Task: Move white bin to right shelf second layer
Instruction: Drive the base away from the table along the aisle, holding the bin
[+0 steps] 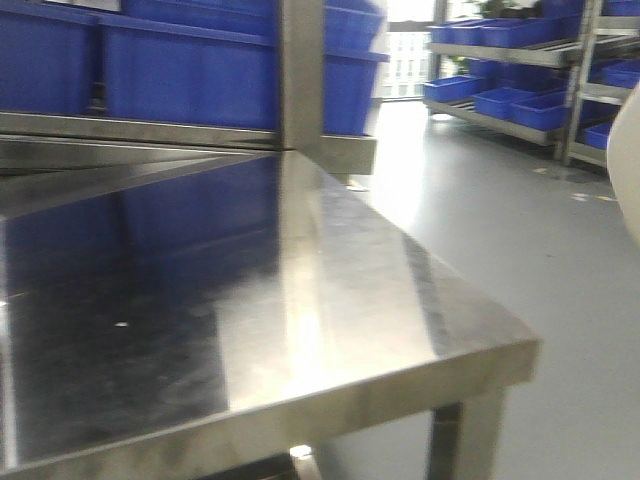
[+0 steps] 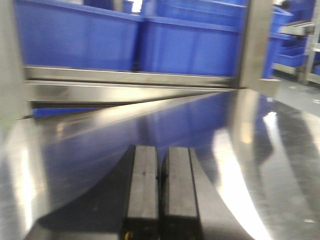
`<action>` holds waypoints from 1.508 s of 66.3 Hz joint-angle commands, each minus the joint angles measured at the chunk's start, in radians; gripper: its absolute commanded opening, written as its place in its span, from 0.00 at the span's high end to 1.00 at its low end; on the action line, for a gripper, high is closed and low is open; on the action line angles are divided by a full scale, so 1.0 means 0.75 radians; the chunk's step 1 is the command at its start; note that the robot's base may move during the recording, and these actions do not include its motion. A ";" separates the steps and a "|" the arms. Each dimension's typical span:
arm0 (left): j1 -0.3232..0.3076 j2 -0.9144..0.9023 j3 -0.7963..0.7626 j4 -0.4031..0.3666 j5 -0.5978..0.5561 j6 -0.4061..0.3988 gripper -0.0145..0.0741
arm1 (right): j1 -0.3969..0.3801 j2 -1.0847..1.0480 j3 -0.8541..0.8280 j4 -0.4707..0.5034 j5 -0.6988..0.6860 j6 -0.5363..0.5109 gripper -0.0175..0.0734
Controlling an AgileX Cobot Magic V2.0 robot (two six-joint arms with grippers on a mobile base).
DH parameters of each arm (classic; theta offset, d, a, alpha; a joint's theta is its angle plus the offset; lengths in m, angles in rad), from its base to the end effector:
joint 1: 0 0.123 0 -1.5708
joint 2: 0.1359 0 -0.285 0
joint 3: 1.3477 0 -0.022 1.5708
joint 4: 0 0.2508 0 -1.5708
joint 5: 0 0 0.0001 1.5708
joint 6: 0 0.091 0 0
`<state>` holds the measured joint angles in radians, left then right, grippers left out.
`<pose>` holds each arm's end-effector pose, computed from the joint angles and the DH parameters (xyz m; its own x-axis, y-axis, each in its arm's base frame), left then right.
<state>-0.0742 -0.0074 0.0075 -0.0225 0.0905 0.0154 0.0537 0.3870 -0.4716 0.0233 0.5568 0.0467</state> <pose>0.0561 -0.0044 0.2028 -0.0039 -0.0067 -1.0000 0.0761 0.9971 -0.0070 0.0806 0.0055 0.2956 -0.3784 0.0462 -0.9245 -0.0400 0.9970 0.0662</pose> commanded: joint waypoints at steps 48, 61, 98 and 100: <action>-0.002 -0.021 0.049 -0.008 -0.108 -0.004 0.74 | -0.011 0.009 -0.043 0.007 -0.128 -0.004 0.76; -0.002 -0.021 0.049 -0.008 -0.108 -0.004 0.74 | -0.011 0.009 -0.043 0.007 -0.128 -0.004 0.76; -0.013 -0.021 0.049 -0.008 -0.108 -0.004 0.74 | -0.012 0.010 -0.043 0.007 -0.128 -0.004 0.76; -0.013 -0.021 0.049 -0.008 -0.108 -0.004 0.74 | -0.012 0.010 -0.043 0.007 -0.128 -0.004 0.76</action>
<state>-0.0742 -0.0074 0.0075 -0.0225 0.0905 0.0154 0.0515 0.3870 -0.4716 0.0258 0.5574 0.0467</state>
